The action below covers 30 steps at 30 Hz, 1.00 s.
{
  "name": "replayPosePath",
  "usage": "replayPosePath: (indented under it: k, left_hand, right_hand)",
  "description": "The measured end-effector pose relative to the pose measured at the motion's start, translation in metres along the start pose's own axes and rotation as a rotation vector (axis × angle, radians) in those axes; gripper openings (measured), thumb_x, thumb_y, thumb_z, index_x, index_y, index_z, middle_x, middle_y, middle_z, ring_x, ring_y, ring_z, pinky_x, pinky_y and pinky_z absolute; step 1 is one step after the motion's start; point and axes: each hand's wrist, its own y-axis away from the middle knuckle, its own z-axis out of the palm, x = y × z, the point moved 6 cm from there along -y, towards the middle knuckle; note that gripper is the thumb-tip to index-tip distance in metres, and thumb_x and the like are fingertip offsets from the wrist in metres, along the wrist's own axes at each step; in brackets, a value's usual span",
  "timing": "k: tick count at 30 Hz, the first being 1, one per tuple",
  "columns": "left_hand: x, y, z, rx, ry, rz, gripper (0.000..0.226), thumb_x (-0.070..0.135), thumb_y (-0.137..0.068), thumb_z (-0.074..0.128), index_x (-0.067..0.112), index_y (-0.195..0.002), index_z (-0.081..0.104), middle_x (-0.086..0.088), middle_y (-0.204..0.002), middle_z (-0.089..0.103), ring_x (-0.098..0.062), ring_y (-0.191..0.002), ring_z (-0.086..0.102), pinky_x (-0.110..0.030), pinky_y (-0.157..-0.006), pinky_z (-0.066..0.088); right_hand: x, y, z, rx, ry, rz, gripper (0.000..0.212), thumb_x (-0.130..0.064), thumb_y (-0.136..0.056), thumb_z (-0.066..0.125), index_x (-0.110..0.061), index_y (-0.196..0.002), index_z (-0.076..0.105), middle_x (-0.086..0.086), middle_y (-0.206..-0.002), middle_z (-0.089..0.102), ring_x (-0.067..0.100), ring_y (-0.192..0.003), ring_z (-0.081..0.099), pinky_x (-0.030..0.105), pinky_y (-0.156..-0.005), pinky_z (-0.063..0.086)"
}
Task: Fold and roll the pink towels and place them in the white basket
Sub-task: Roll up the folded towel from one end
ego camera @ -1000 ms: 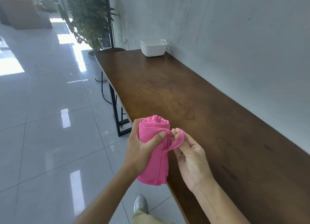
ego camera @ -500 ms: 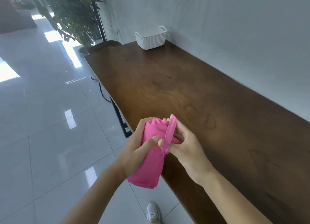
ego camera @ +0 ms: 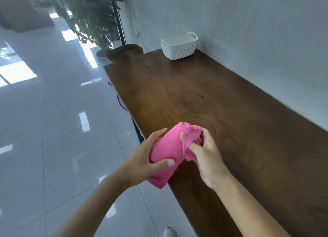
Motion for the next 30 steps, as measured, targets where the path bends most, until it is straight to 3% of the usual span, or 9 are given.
replayPosePath:
  k: [5, 11, 19, 22, 26, 30]
  left_hand:
    - [-0.023, -0.011, -0.036, 0.011, -0.208, -0.01, 0.08, 0.061, -0.069, 0.082, 0.05, -0.138, 0.042, 0.026, -0.122, 0.057, -0.015, -0.11, 0.064, -0.031, -0.082, 0.062]
    - [-0.032, -0.036, -0.078, -0.17, -0.37, 0.061, 0.071, 0.054, -0.072, 0.082, 0.049, -0.133, 0.047, 0.025, -0.115, 0.06, -0.01, -0.105, 0.064, -0.028, -0.081, 0.062]
    - [-0.005, -0.061, -0.16, -0.285, -0.637, 0.292, 0.058, 0.05, -0.075, 0.081, 0.052, -0.121, 0.045, 0.026, -0.103, 0.06, 0.0, -0.092, 0.061, -0.012, -0.072, 0.051]
    - [-0.019, -0.065, -0.191, -0.26, -0.629, 0.314, 0.067, 0.053, -0.07, 0.08, 0.049, -0.124, 0.041, 0.022, -0.107, 0.061, -0.005, -0.092, 0.062, -0.019, -0.076, 0.056]
    - [-0.047, -0.073, -0.23, -0.27, -0.543, 0.267, 0.072, 0.055, -0.064, 0.083, 0.044, -0.124, 0.044, 0.017, -0.11, 0.061, -0.009, -0.095, 0.064, -0.028, -0.075, 0.061]
    - [-0.061, -0.09, -0.266, -0.22, -0.483, 0.255, 0.072, 0.059, -0.061, 0.081, 0.045, -0.123, 0.046, 0.018, -0.109, 0.061, -0.011, -0.096, 0.065, -0.03, -0.076, 0.062]
  right_hand:
    - [0.005, -0.022, 0.021, -0.017, 0.037, 0.075, 0.06, -0.054, -0.074, 0.075, -0.038, -0.127, 0.053, -0.01, -0.122, 0.065, 0.016, -0.113, 0.065, 0.039, -0.094, 0.059]
    - [-0.004, -0.045, 0.045, -0.162, 0.094, 0.184, 0.084, -0.061, -0.068, 0.082, -0.037, -0.139, 0.044, -0.004, -0.132, 0.058, 0.019, -0.118, 0.063, 0.041, -0.094, 0.059]
    - [-0.044, -0.069, 0.113, -0.263, 0.207, 0.157, 0.043, -0.03, -0.083, 0.082, -0.034, -0.122, 0.065, 0.005, -0.123, 0.065, 0.025, -0.111, 0.069, 0.046, -0.086, 0.061]
    - [-0.048, -0.085, 0.142, -0.268, 0.248, 0.157, 0.034, -0.022, -0.085, 0.08, -0.026, -0.116, 0.067, 0.01, -0.121, 0.064, 0.028, -0.109, 0.068, 0.044, -0.087, 0.06]
    - [-0.055, -0.106, 0.18, -0.332, 0.394, 0.175, 0.028, -0.022, -0.092, 0.071, -0.028, -0.117, 0.059, 0.013, -0.12, 0.06, 0.023, -0.097, 0.066, 0.034, -0.074, 0.055]
    - [-0.063, -0.134, 0.204, -0.325, 0.474, 0.14, 0.051, -0.028, -0.091, 0.074, -0.039, -0.131, 0.045, 0.007, -0.126, 0.053, 0.022, -0.107, 0.064, 0.032, -0.082, 0.058]
